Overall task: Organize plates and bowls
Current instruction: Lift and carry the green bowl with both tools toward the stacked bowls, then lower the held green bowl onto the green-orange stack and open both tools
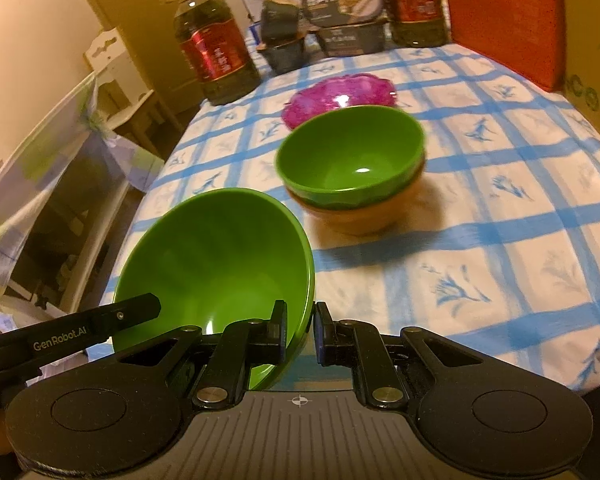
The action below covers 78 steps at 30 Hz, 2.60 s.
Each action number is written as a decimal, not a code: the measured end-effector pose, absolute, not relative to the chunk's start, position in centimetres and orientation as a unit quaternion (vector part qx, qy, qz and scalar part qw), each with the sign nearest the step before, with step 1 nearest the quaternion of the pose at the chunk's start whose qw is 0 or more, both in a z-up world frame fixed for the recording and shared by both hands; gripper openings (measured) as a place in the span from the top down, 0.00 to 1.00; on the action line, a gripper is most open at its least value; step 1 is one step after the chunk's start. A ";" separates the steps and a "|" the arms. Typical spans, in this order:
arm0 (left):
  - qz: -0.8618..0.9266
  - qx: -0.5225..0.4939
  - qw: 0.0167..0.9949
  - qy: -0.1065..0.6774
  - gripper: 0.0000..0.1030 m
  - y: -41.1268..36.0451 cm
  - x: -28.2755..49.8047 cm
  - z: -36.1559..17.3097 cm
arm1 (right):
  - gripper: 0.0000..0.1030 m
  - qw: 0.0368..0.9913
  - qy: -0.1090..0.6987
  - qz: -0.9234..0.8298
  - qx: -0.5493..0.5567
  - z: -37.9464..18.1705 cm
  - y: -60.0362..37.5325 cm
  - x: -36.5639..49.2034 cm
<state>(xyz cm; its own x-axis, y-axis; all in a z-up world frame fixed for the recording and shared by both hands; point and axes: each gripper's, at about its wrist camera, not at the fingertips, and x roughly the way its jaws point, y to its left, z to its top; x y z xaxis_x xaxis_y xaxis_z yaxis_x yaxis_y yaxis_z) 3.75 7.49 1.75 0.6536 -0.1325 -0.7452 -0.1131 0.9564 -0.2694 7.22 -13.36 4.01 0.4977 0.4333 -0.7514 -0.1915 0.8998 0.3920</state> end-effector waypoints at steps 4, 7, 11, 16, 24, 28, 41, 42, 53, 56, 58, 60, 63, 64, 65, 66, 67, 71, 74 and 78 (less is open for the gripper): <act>-0.019 -0.143 0.895 0.422 0.90 6.2 4.0 1.6 | 0.87 0.858 0.466 0.171 0.135 4.1 -14.7 7.0; -0.026 -0.140 0.894 0.425 0.90 5.5 4.2 1.6 | 0.87 0.859 0.464 0.164 0.138 4.2 -15.4 6.9; -0.031 -0.137 0.895 0.424 0.90 4.8 4.4 1.9 | 0.87 0.863 0.460 0.160 0.137 4.4 -16.1 6.8; -0.035 -0.132 0.896 0.422 0.90 4.3 4.8 2.3 | 0.87 0.864 0.456 0.157 0.143 4.7 -16.6 7.0; -0.042 -0.131 0.898 0.417 0.90 3.6 5.4 3.1 | 0.87 0.868 0.450 0.152 0.149 5.4 -17.5 7.4; -0.046 -0.129 0.900 0.414 0.90 3.3 5.7 3.5 | 0.87 0.869 0.447 0.149 0.149 5.8 -17.8 7.6; -0.054 -0.129 0.906 0.399 0.90 2.6 7.1 5.1 | 0.87 0.874 0.437 0.142 0.155 7.0 -18.7 8.6; -0.055 -0.129 0.907 0.398 0.90 2.5 7.3 5.2 | 0.87 0.874 0.437 0.142 0.157 7.1 -18.8 8.8; -0.070 -0.124 0.913 0.383 0.90 1.3 10.6 6.6 | 0.87 0.880 0.426 0.133 0.161 8.0 -20.1 11.4; -0.069 -0.122 0.914 0.380 0.90 1.1 12.0 6.7 | 0.87 0.883 0.422 0.133 0.157 8.3 -20.1 12.7; -0.068 -0.122 0.915 0.379 0.90 1.2 13.0 6.8 | 0.87 0.885 0.419 0.133 0.152 8.5 -20.0 13.7; -0.067 -0.127 0.914 0.380 0.90 1.3 14.2 6.8 | 0.87 0.886 0.417 0.134 0.148 8.5 -19.9 14.8; -0.063 -0.130 0.913 0.382 0.90 1.6 15.9 6.4 | 0.87 0.886 0.420 0.137 0.143 8.4 -19.5 16.7; -0.062 -0.132 0.912 0.383 0.90 1.7 16.4 6.3 | 0.87 0.886 0.421 0.137 0.141 8.3 -19.4 17.4; -0.061 -0.136 0.911 0.385 0.90 1.9 17.0 6.1 | 0.87 0.885 0.423 0.137 0.138 8.1 -19.2 18.1; -0.060 -0.139 0.910 0.387 0.90 2.0 17.6 5.9 | 0.87 0.885 0.424 0.137 0.134 7.9 -19.1 18.8; -0.059 -0.139 0.909 0.388 0.90 2.1 18.2 5.7 | 0.87 0.884 0.427 0.138 0.131 7.7 -18.9 19.4; -0.053 -0.134 0.905 0.399 0.90 2.3 20.2 4.4 | 0.87 0.880 0.438 0.138 0.122 6.5 -18.3 21.5; -0.049 -0.133 0.901 0.410 0.90 2.5 21.3 3.1 | 0.87 0.876 0.447 0.137 0.116 5.4 -17.9 22.7; -0.048 -0.126 0.898 0.418 0.90 2.5 21.9 1.8 | 0.87 0.872 0.457 0.138 0.110 4.0 -17.8 23.5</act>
<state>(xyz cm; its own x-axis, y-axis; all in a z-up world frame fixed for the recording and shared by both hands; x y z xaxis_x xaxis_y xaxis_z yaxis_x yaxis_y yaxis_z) 21.91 2.52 1.79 0.6461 -0.1924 -0.7386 -0.0182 0.9635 -0.2669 23.55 -17.81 4.01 0.5444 0.3409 -0.7664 -0.1403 0.9379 0.3174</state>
